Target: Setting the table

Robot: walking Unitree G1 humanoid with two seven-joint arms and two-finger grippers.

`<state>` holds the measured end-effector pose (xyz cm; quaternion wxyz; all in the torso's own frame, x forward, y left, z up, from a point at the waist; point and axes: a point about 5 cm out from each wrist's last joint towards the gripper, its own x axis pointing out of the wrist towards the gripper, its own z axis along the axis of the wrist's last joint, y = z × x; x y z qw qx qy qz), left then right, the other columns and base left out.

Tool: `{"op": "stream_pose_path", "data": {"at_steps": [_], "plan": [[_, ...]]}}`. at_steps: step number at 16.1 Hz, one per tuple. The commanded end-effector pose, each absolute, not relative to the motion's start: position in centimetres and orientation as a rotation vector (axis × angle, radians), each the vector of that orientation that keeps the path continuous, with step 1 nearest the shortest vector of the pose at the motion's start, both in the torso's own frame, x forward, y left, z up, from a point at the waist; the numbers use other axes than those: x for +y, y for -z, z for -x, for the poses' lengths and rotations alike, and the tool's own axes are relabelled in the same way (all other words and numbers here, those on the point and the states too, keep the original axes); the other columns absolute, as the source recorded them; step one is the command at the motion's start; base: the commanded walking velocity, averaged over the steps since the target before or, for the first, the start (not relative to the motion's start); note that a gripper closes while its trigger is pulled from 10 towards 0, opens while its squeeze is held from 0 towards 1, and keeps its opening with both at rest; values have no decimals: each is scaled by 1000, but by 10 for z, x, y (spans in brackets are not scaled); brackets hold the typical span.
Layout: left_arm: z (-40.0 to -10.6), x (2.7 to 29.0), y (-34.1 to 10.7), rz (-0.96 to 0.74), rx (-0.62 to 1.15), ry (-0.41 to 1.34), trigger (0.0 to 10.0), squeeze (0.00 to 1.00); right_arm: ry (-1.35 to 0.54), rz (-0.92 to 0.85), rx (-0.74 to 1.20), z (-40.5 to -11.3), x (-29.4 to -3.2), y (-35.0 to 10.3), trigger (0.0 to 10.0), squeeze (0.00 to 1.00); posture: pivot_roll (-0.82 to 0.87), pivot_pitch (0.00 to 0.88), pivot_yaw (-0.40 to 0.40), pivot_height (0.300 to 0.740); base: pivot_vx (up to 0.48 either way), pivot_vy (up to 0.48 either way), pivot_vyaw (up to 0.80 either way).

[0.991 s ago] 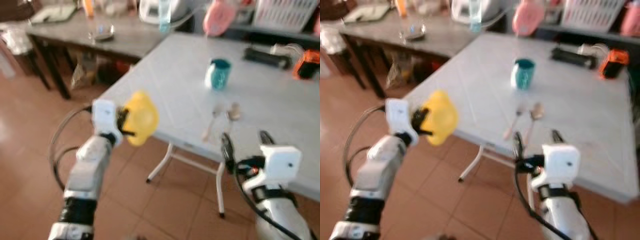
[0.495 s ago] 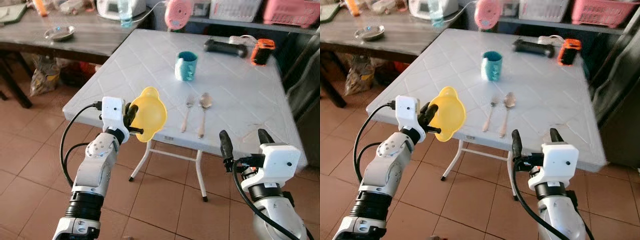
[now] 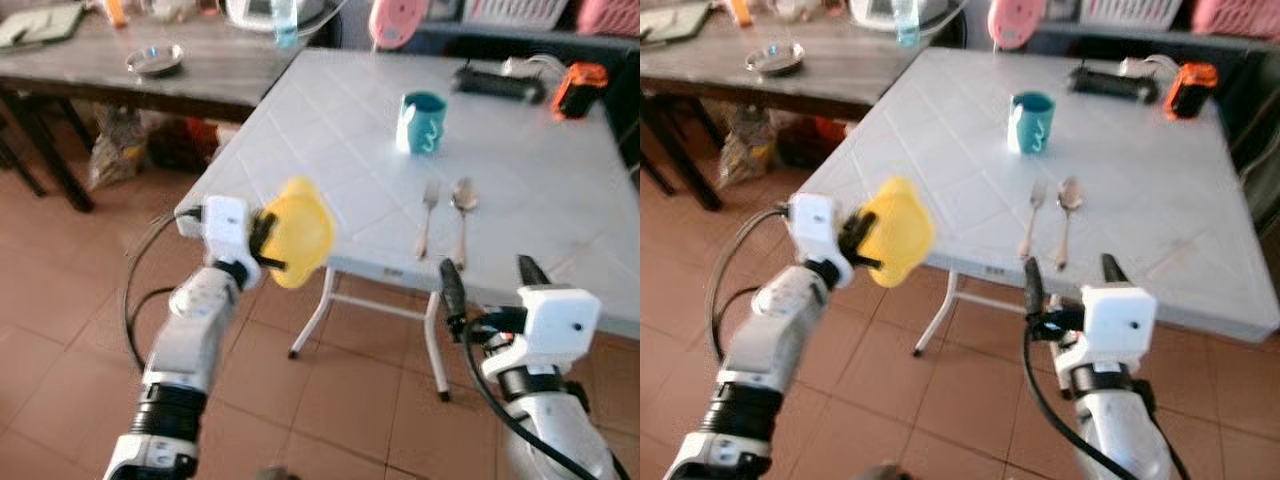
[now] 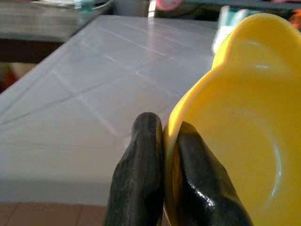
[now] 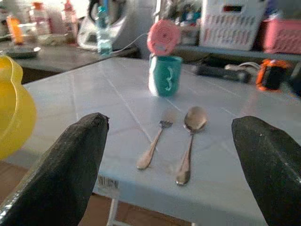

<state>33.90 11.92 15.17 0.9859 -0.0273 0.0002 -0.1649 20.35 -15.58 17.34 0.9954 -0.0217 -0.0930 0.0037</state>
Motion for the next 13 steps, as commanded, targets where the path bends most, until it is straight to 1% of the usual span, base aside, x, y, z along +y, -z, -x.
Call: {"op": "stream_pose_path", "data": {"at_steps": [1, 2, 7, 9, 13], "plan": [[-339, 127, -154, 46, -11, 317, 10000, 0, -18, 35, -202, -202, -152, -177, 10000, 0, 74, 117, 34, 740, 0, 480, 0], [-339, 126, -153, 46, -11, 319, 10000, 0, -17, 34, -202, -202, -152, -177, 10000, 0, 74, 117, 34, 740, 0, 480, 0], [-339, 124, -153, 53, -17, 326, 10000, 0, -8, 33, -199, -202, -153, -175, 10000, 0, 72, 117, 36, 740, 0, 457, -485], [-339, 120, -160, 59, -64, 331, 10000, 0, -3, 33, -199, -203, -153, -175, 10000, 0, 75, 114, 39, 740, 0, 0, 0], [-338, 116, -161, 54, -78, 359, 10000, 0, 0, 34, -201, -204, -153, -174, 10000, 0, 74, 114, 40, 740, 0, 0, 0]]}}
